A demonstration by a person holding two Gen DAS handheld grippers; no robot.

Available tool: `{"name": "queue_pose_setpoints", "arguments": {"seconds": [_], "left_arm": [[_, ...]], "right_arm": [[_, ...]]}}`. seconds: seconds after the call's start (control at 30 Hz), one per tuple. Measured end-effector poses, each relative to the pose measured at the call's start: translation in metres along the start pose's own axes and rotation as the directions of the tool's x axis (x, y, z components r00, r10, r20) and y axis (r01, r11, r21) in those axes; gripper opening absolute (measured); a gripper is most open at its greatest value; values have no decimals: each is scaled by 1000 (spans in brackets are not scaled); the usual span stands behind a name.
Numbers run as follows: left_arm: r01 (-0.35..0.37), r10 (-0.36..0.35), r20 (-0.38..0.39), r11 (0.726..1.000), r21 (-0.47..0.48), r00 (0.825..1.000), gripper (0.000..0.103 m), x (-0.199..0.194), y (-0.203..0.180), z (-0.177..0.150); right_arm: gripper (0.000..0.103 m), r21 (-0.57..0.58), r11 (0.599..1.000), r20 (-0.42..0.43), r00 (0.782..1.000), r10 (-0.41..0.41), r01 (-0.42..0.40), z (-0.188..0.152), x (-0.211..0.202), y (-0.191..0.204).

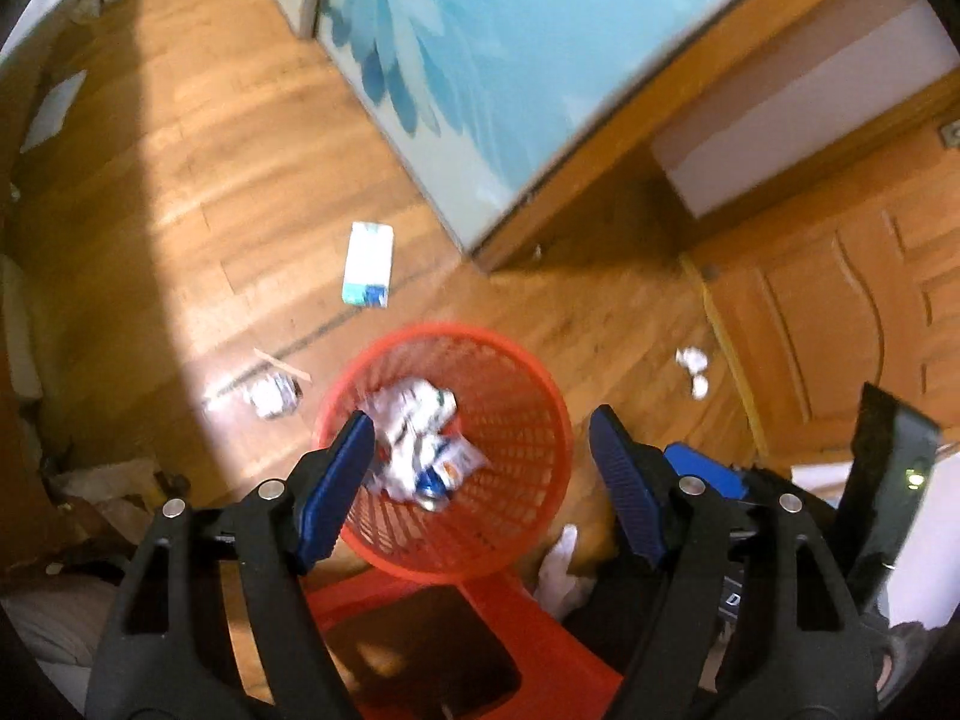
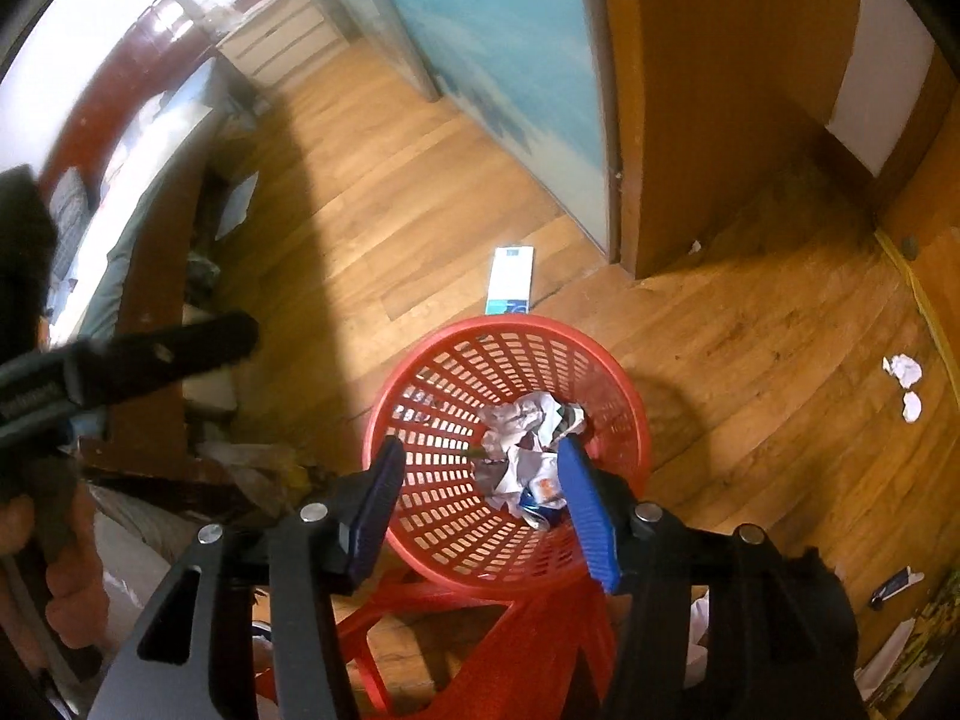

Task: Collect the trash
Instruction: 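Carry both items to the red wastebasket and open both tools over it, then move both open tools back over the bed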

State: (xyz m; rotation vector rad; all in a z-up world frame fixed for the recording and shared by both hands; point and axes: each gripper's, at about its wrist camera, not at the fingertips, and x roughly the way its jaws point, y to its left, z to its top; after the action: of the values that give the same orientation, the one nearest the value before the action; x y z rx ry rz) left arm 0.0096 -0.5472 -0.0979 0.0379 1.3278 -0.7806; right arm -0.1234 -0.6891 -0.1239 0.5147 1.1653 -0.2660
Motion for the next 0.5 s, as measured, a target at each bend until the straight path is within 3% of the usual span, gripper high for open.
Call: {"name": "queue_pose_setpoints", "arguments": {"seconds": [0.1, 0.2, 0.4, 0.5], "left_arm": [[-19, 19, 116, 1000, 1, 993, 74, -37, 11, 2], [-38, 39, 228, 999, -10, 973, 74, -77, 29, 2], [-82, 114, 387, 992, -100, 915, 74, -146, 83, -22], [-30, 113, 451, 982, -187, 886, 74, -175, 117, -37]], "right_arm": [[55, -47, 999, 20, 1000, 12, -11, 5, -6, 22], [57, -102, 995, 25, 999, 22, -19, 10, -8, 46], [58, -206, 977, -3, 998, 60, -59, 15, -2, 105], [58, -259, 964, -18, 998, 61, -64, 13, 1, 133]]}}
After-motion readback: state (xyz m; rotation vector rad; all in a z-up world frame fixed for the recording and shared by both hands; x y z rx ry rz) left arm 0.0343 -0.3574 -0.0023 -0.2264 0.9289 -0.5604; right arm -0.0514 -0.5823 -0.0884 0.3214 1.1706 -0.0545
